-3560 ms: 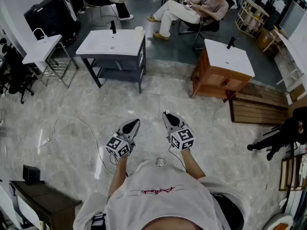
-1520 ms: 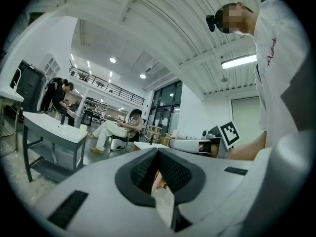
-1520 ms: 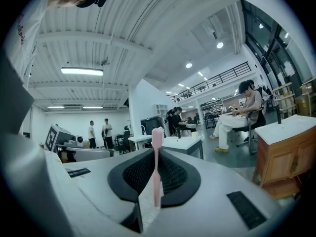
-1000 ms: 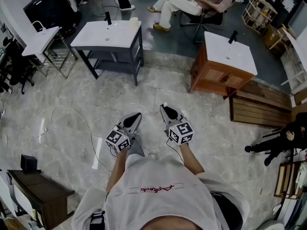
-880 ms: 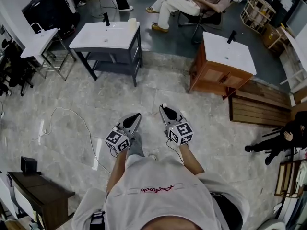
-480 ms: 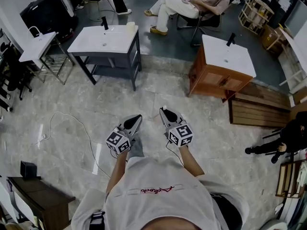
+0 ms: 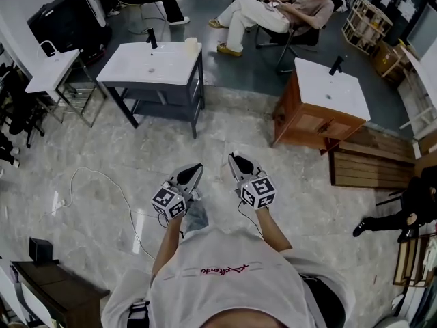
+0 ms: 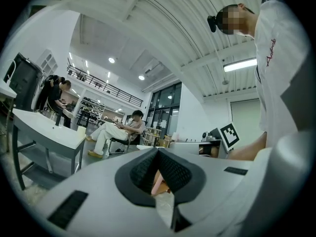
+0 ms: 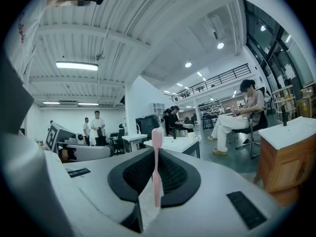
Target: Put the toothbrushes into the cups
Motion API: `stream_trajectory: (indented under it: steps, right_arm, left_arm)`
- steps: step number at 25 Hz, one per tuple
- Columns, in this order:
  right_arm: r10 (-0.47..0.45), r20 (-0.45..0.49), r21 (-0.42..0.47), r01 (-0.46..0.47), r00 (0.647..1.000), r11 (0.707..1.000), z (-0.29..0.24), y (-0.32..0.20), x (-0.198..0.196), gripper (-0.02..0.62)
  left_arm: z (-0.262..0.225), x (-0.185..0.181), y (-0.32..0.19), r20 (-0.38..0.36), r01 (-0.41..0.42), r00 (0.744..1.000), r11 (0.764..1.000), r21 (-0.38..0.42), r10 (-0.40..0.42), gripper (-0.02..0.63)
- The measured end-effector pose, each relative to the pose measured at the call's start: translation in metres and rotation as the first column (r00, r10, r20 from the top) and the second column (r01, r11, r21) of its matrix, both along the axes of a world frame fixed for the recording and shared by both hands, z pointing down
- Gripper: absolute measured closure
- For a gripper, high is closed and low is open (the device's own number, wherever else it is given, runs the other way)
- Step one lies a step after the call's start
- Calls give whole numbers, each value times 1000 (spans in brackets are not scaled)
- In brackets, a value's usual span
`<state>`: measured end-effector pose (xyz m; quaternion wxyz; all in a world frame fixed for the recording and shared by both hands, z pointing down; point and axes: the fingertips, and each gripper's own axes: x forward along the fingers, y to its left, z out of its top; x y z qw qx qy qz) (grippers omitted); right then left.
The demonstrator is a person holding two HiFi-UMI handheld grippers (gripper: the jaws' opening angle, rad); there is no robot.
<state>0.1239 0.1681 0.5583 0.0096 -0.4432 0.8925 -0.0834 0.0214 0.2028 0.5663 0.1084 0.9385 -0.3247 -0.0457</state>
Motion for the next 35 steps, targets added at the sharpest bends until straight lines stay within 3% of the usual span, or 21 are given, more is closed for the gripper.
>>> stream_trajectory:
  steps: [35]
  right_arm:
    - [60,-38,-44,-61,998,997,-14,-262,-106,569]
  left_arm:
    - [-14,-111,-270,-25,-59,998,998,-37,58,592]
